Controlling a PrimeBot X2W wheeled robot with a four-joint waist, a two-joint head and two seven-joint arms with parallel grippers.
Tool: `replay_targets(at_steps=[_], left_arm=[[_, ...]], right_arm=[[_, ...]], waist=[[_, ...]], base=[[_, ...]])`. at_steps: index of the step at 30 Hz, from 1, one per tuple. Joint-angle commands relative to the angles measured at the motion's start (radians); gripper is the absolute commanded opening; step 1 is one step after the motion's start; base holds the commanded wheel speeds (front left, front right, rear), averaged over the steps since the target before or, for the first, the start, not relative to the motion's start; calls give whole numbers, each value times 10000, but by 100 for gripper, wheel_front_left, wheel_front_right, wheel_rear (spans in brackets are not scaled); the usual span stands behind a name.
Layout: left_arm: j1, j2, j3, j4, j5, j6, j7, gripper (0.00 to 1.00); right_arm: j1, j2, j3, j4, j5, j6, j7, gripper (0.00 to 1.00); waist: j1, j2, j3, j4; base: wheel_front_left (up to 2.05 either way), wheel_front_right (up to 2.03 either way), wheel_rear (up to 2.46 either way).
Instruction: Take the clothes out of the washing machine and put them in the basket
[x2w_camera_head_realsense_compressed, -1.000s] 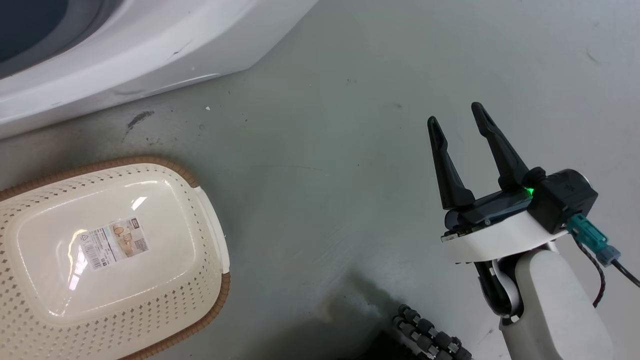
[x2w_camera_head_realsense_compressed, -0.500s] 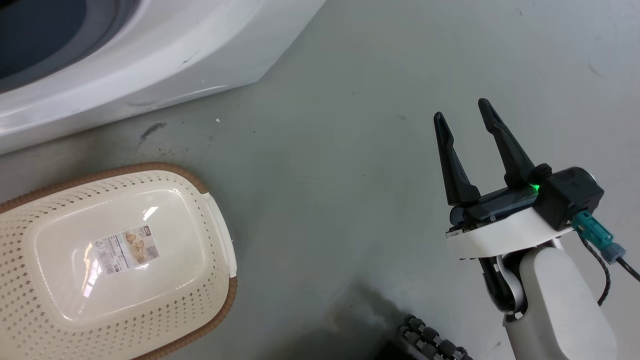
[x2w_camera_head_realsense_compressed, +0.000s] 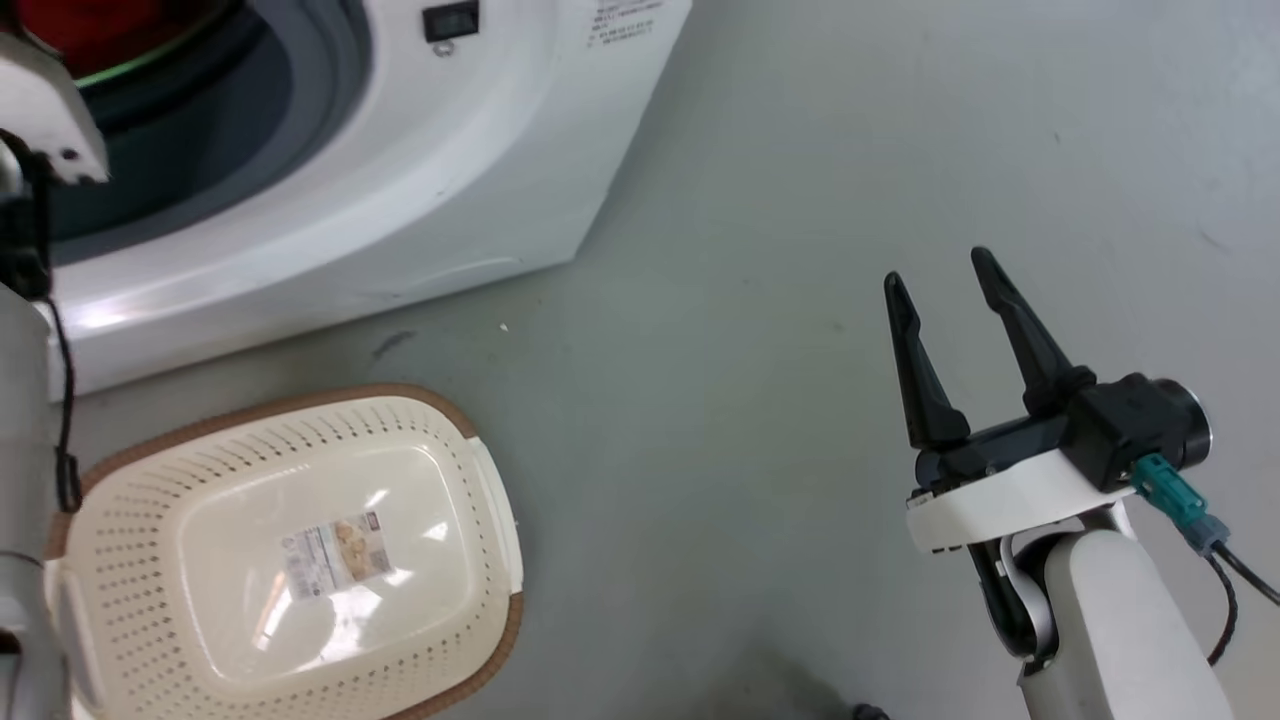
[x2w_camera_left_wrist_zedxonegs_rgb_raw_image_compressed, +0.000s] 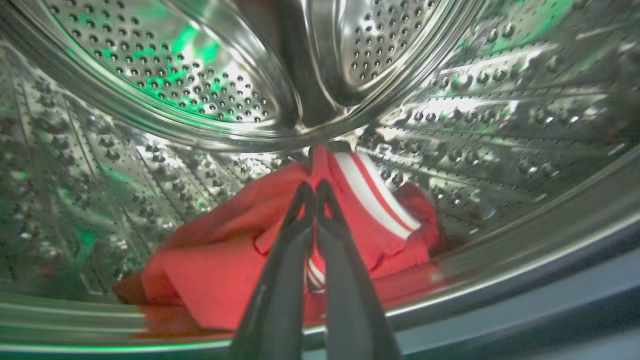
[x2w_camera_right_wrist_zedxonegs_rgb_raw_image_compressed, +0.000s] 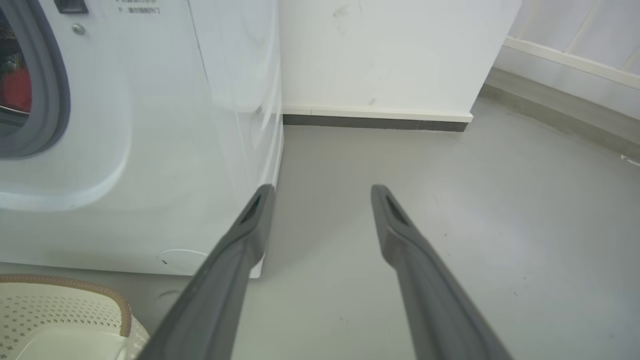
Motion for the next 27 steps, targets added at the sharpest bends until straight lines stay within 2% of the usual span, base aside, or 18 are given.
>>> replay_targets(at_steps=[1,7,12,18,27], left_arm=[[239,-129,45,71,-73,7,-405,0],[1087,-650,39,570,-333,-129,-1800,0],[1819,-1020,-11,402,-367,-259,-2112,0],[2965,-1324,105,-951,-313,-422,-2142,0],[4407,-1739,99,-3121,-185,-565,-2137,0]], right_arm=[[194,10,-49,68,-65,-8,-22,100],[660,8,-241,268,-466,-7,-22,100],[1107,7,-452,378,-667,-8,26,100],[1678,10,-654,177,-880,-7,345,100],[2264,10,-933,-311,-1031,-7,752,100]], waist=[[0,0,-681,371],[0,0,-1991,839],[0,0,-3009,1193],[0,0,-3965,1574],[0,0,-4731,2082]], base=[[0,0,0],[0,0,0],[0,0,0],[0,0,0],[0,0,0]])
